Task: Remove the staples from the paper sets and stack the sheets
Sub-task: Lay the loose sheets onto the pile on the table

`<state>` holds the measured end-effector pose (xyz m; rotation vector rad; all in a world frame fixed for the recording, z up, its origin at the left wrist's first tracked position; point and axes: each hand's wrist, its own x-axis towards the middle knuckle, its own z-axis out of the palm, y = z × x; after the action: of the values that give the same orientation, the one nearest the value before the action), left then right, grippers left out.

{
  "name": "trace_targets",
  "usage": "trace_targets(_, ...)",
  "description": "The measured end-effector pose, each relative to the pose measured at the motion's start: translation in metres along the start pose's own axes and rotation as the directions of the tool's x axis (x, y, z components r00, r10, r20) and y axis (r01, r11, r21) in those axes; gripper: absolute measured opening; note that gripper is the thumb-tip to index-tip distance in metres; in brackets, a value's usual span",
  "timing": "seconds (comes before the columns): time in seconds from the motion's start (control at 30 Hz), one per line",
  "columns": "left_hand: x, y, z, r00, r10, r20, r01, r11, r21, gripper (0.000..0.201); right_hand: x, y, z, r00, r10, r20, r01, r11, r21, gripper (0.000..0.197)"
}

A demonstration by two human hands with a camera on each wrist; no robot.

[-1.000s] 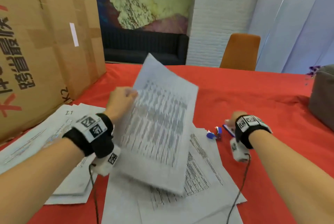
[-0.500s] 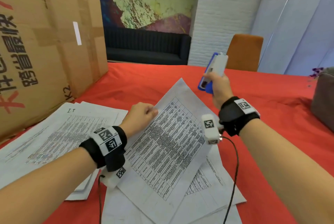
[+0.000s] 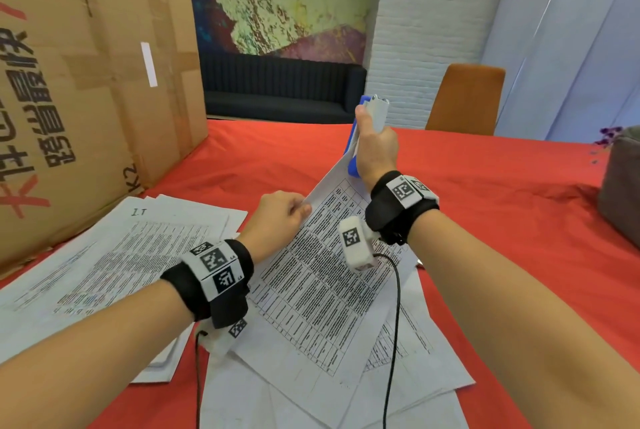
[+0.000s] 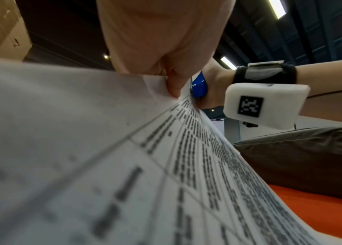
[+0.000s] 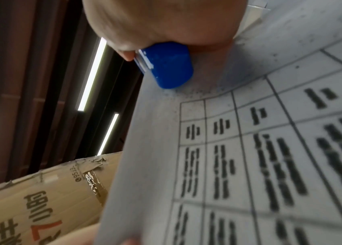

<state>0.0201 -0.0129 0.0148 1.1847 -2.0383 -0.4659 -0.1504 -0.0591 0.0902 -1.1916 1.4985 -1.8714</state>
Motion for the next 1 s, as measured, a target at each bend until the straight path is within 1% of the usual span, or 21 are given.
trace_targets(0.17, 0.001, 0.004, 0.001, 0.999, -0.033, 0.026, 0.032, 0.999, 0.005, 0.041, 0.005, 0.002, 0.002, 0.999, 0.033, 0.024, -0.031, 0.997, -0.072, 0.044)
trace_targets(0.23, 0.002, 0.003, -0.003, 0.998, -0.046, 0.039, 0.046, 0.999, 0.008, 0.043, 0.012, 0.006, 0.001, 0.995, 0.065, 0.075, -0.06, 0.996, -0.061, 0.041)
trace_targets(0.27, 0.004, 0.0, -0.008, 0.998, -0.056, 0.043, 0.056, 0.998, 0.009, 0.043, 0.017, 0.009, -0.001, 0.992, 0.088, 0.093, -0.082, 0.995, -0.064, 0.046)
trace_targets(0.33, 0.006, -0.013, -0.024, 0.994, -0.107, 0.038, 0.106, 0.994, 0.017, 0.045, 0.027, 0.016, -0.013, 0.984, 0.165, 0.07, -0.155, 0.979, -0.136, 0.062)
trace_targets(0.37, 0.007, -0.023, -0.035, 0.989, -0.147, 0.026, 0.147, 0.989, 0.019, 0.045, 0.034, 0.024, -0.024, 0.978, 0.207, 0.041, -0.196, 0.964, -0.18, 0.066)
trace_targets(0.43, 0.008, -0.047, -0.063, 0.971, -0.238, 0.017, 0.238, 0.971, 0.039, 0.045, 0.045, 0.043, -0.052, 0.953, 0.301, -0.015, -0.296, 0.924, -0.244, 0.065)
trace_targets(0.47, 0.008, -0.062, -0.08, 0.958, -0.285, 0.006, 0.284, 0.956, 0.067, 0.044, 0.047, 0.051, -0.068, 0.942, 0.334, -0.028, -0.325, 0.887, -0.328, 0.063)
trace_targets(0.5, 0.006, -0.078, -0.097, 0.944, -0.331, -0.009, 0.33, 0.938, 0.104, 0.042, 0.047, 0.059, -0.085, 0.928, 0.371, -0.021, -0.34, 0.825, -0.452, 0.06)
trace_targets(0.53, 0.003, -0.096, -0.115, 0.925, -0.379, -0.03, 0.379, 0.915, 0.141, 0.039, 0.044, 0.066, -0.102, 0.912, 0.409, -0.001, -0.331, 0.737, -0.59, 0.057)
trace_targets(0.6, -0.003, -0.132, -0.147, 0.872, -0.481, -0.09, 0.489, 0.847, 0.208, 0.03, 0.036, 0.081, -0.132, 0.871, 0.491, 0.029, -0.256, 0.503, -0.825, 0.05)
trace_targets(0.67, -0.008, -0.16, -0.168, 0.823, -0.544, -0.166, 0.568, 0.77, 0.291, 0.028, 0.03, 0.097, -0.154, 0.856, 0.516, 0.035, -0.127, 0.275, -0.953, 0.047)
trace_targets(0.7, -0.009, -0.169, -0.173, 0.803, -0.56, -0.203, 0.594, 0.725, 0.349, 0.024, 0.027, 0.103, -0.162, 0.843, 0.538, 0.021, -0.118, 0.223, -0.968, 0.048)
trace_targets(0.73, -0.008, -0.172, -0.175, 0.796, -0.556, -0.24, 0.602, 0.685, 0.41, 0.012, 0.026, 0.107, -0.165, 0.836, 0.549, 0.003, -0.12, 0.188, -0.975, 0.051)
trace_targets(0.77, -0.006, -0.173, -0.171, 0.797, -0.534, -0.281, 0.599, 0.646, 0.473, 0.016, 0.026, 0.11, -0.163, 0.845, 0.535, -0.023, -0.138, 0.175, -0.975, 0.052)
trace_targets(0.8, -0.002, -0.172, -0.163, 0.804, -0.504, -0.316, 0.591, 0.62, 0.516, 0.038, 0.026, 0.111, -0.16, 0.858, 0.513, -0.031, -0.107, 0.119, -0.987, 0.052)
trace_targets(0.83, 0.002, -0.165, -0.151, 0.824, -0.467, -0.32, 0.565, 0.642, 0.518, 0.056, 0.03, 0.113, -0.156, 0.887, 0.46, -0.024, -0.071, 0.085, -0.994, 0.049)
trace_targets(0.87, 0.006, -0.154, -0.136, 0.853, -0.429, -0.297, 0.522, 0.705, 0.481, 0.063, 0.032, 0.11, -0.149, 0.918, 0.396, 0.002, -0.024, 0.061, -0.998, 0.046)
trace_targets(0.9, 0.009, -0.141, -0.119, 0.884, -0.411, -0.222, 0.467, 0.785, 0.407, 0.06, 0.03, 0.104, -0.14, 0.938, 0.343, 0.048, 0.024, 0.073, -0.997, 0.041)
trace_targets(0.93, 0.011, -0.126, -0.101, 0.899, -0.421, -0.119, 0.437, 0.846, 0.305, 0.051, 0.027, 0.094, -0.131, 0.937, 0.334, 0.102, 0.069, 0.11, -0.992, 0.031)
trace_targets(0.97, 0.011, -0.116, -0.083, 0.893, -0.449, 0.015, 0.437, 0.876, 0.204, 0.041, 0.025, 0.087, -0.122, 0.92, 0.356, 0.165, 0.123, 0.138, -0.983, 0.021)
trace_targets(1.0, 0.01, -0.104, -0.066, 0.86, -0.484, 0.163, 0.464, 0.874, 0.145, 0.034, 0.023, 0.081, -0.116, 0.891, 0.403, 0.211, 0.165, 0.146, -0.975, 0.019)
